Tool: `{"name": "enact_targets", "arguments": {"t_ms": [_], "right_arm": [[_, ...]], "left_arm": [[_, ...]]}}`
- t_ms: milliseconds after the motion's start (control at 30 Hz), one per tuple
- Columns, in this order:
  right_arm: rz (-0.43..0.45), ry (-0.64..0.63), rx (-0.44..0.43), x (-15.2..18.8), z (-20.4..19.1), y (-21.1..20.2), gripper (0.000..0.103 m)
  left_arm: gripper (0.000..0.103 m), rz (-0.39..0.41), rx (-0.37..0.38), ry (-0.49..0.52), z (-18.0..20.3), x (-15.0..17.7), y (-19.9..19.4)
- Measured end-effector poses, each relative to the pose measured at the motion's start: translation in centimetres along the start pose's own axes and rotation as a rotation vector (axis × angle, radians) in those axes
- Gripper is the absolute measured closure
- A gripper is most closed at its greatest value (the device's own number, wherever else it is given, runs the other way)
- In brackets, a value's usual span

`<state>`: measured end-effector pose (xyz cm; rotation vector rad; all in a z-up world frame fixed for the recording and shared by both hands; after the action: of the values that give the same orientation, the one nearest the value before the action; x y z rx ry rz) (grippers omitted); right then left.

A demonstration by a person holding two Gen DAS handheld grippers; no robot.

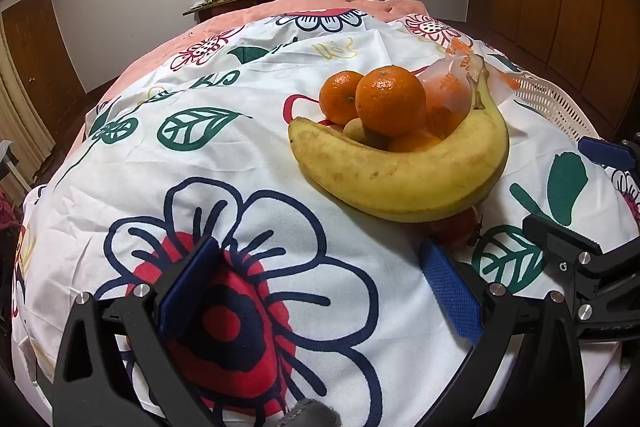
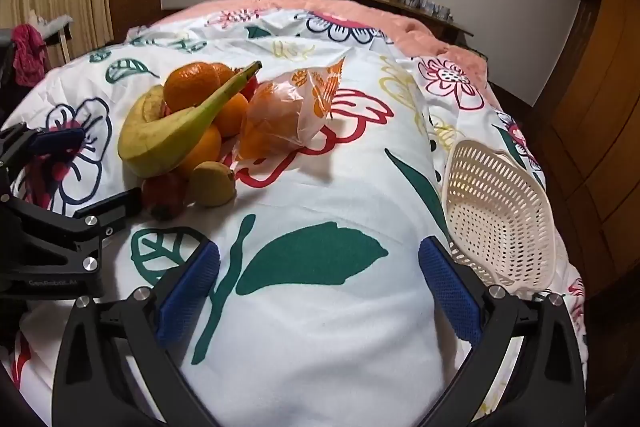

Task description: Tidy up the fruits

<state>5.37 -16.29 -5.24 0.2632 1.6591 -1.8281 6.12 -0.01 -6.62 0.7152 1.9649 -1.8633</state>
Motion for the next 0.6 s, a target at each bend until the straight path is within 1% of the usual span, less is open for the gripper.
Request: {"name": "enact_targets", "arguments": {"t_ms": [67, 100, 133, 167, 200, 233, 600], "right_arm": [[-0.005, -0.001, 0.025, 0.4, 0.2, -0.5, 0.005], [-0.026, -0.015, 0.036, 0.9, -0.3, -0.3, 0.005], [-0.077, -0.022, 0.043, 0.6, -0.5, -0.1, 0.005], [-0.077, -0.022, 0.047, 0.7, -0.6, -0.2, 0.005], [-0.101, -0.023, 0.041, 0.4, -0.6, 0.3, 0.005], [-0.106, -0.019, 0.034, 0.3, -0.5, 0.5, 0.005], [-0.052, -0.01, 0.058, 0.2, -0.5, 0.3, 0.005]], "left_arm": [[0.002, 0.0, -0.003, 0.002, 0.0, 0.0, 0.0], [0.002, 0.0, -0.004, 0.002, 0.0, 0.0, 0.0], [0.002, 0.0, -0.004, 0.002, 0.0, -0.1, 0.0], [0.002, -0.001, -0.005, 0.002, 0.0, -0.1, 0.0], [0.002, -0.001, -0.005, 0.002, 0.0, -0.1, 0.0], [0.002, -0.001, -0.006, 0.001, 0.0, -0.1, 0.0], [0.002, 0.003, -0.004, 0.002, 0.0, 0.0, 0.0]]}}
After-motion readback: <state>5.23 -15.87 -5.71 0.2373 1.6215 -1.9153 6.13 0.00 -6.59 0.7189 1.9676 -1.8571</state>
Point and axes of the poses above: each gripper's, at about its wrist camera, not at the fingertips, and y roughly the way its jaws point, z to its right, x to its underside, the point moved 9 cm from there along y, roughly the way its jaws point, and after that the axes turned 8 degrees about -z, right-handed, at the moved point
